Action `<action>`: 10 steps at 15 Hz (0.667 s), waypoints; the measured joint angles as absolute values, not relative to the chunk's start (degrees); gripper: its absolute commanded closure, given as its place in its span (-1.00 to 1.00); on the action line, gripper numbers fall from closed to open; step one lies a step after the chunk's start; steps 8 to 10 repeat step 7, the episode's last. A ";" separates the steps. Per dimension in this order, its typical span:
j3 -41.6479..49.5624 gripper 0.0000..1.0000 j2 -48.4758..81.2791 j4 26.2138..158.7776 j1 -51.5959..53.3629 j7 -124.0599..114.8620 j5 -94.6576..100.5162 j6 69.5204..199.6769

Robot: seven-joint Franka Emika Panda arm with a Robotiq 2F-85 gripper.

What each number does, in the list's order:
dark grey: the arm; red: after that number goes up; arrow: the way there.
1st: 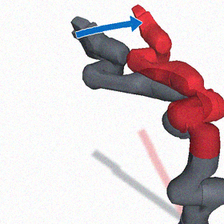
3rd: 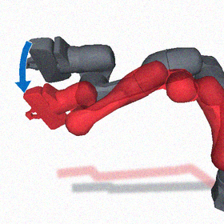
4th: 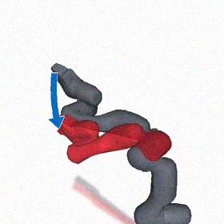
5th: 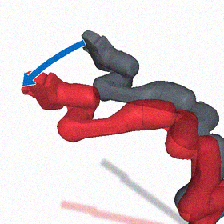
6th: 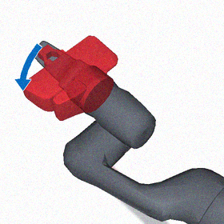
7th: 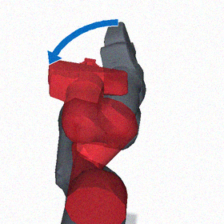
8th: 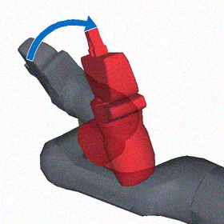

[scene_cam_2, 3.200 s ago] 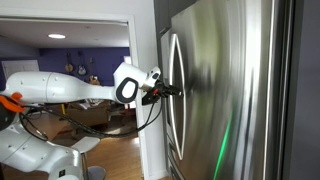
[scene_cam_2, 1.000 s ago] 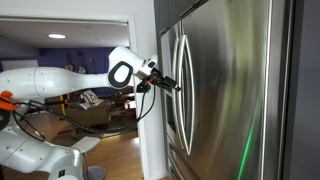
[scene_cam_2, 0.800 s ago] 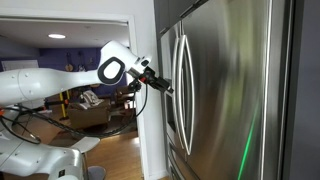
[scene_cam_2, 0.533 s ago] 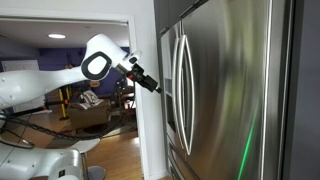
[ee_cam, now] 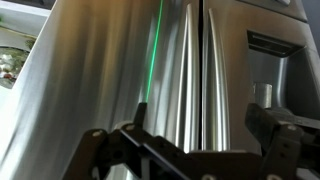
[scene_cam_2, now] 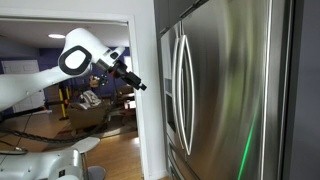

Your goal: Close the opened right fridge door

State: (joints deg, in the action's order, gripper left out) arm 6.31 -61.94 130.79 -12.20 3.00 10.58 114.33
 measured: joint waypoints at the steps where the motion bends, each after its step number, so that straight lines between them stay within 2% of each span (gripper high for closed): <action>1: 6.00 -1.00 -61.92 130.81 -12.51 2.27 11.00 114.33; 10: 4.76 -1.00 -61.41 130.96 -14.71 -0.59 13.06 114.33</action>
